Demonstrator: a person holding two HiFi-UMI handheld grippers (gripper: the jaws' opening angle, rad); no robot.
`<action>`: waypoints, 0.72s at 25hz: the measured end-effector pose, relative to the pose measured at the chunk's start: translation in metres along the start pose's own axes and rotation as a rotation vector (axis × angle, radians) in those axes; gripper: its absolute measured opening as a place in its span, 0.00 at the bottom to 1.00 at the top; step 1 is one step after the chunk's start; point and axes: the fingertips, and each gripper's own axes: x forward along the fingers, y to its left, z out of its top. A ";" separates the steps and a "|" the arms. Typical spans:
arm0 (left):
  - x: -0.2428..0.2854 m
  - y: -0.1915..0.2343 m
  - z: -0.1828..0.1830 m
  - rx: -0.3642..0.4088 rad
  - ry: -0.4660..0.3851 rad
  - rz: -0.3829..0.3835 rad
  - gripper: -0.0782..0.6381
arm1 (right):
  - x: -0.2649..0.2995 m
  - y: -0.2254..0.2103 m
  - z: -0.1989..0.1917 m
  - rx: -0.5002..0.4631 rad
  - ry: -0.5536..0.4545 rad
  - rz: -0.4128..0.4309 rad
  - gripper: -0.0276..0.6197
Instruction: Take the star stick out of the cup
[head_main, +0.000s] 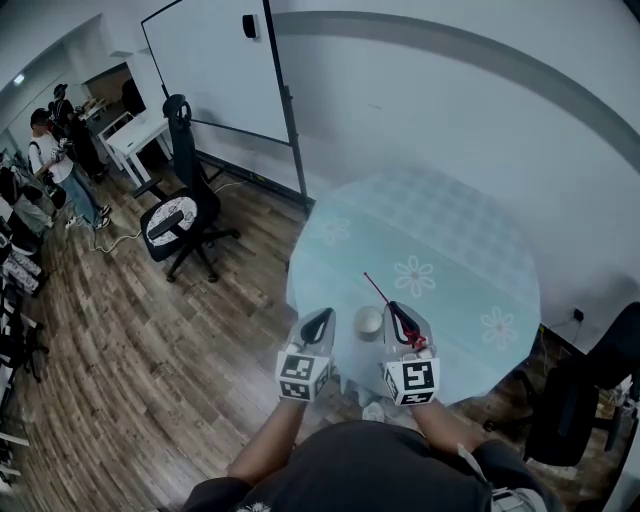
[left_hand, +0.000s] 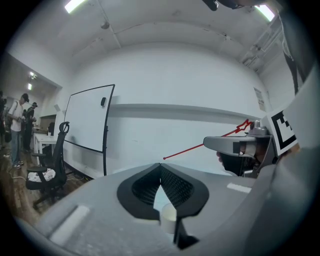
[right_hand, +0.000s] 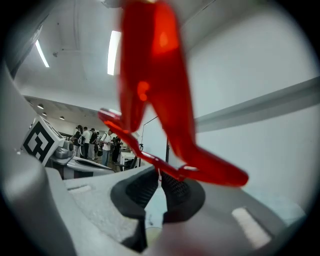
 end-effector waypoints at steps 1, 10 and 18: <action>0.000 0.002 0.002 -0.001 -0.004 0.003 0.12 | 0.001 0.000 0.001 -0.001 -0.002 0.000 0.08; 0.000 0.005 0.005 0.008 -0.009 0.015 0.12 | 0.006 0.003 0.007 -0.010 -0.007 0.016 0.07; 0.002 0.004 -0.001 0.005 0.006 0.020 0.12 | 0.009 0.000 0.002 -0.003 -0.001 0.014 0.07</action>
